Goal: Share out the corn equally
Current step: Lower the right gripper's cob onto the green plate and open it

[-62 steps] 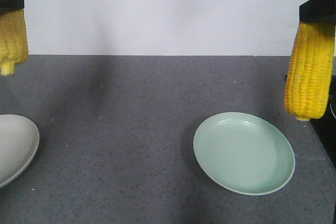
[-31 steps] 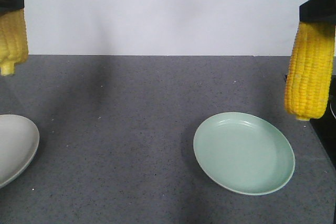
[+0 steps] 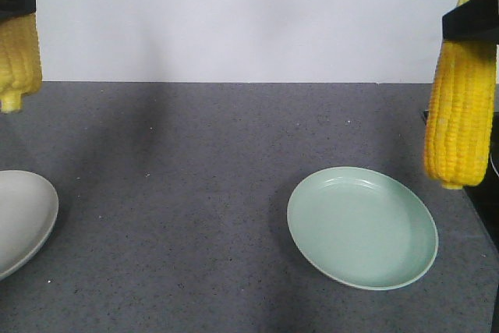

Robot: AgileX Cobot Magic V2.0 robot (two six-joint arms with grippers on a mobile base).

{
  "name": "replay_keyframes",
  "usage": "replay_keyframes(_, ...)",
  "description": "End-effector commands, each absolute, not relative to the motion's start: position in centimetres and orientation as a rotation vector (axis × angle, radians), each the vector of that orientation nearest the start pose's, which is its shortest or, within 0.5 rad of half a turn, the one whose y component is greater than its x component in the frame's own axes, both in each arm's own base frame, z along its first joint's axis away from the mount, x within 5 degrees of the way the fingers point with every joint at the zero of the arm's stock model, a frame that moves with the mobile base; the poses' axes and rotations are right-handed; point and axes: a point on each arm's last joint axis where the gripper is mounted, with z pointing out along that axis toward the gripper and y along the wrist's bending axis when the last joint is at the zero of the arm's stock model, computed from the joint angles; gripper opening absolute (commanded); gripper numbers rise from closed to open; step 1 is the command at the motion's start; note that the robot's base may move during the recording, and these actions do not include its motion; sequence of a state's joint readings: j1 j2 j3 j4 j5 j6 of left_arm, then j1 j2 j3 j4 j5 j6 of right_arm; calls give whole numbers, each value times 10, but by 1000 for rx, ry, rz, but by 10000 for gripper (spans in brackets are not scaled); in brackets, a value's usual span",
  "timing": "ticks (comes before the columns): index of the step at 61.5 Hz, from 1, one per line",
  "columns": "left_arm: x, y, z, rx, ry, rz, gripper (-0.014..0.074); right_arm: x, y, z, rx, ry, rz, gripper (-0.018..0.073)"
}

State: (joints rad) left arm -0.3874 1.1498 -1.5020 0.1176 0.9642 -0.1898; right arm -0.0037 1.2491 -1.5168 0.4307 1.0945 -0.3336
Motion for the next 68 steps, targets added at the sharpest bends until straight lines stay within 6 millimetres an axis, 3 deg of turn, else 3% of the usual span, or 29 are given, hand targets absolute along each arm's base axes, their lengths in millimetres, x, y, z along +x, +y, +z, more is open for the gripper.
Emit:
replay_keyframes(1, 197, -71, 496, 202, 1969, -238, 128, 242, 34, 457, -382, 2223, 373, 186)
replay_keyframes(35, 197, -71, 496, 202, 1968, -238, 128, 331, 39, 358, -404, 2597, 579, 186)
replay_keyframes(68, 197, -71, 496, 202, 1968, -238, 128, 364, 44, 300, -450, 2724, 728, 217)
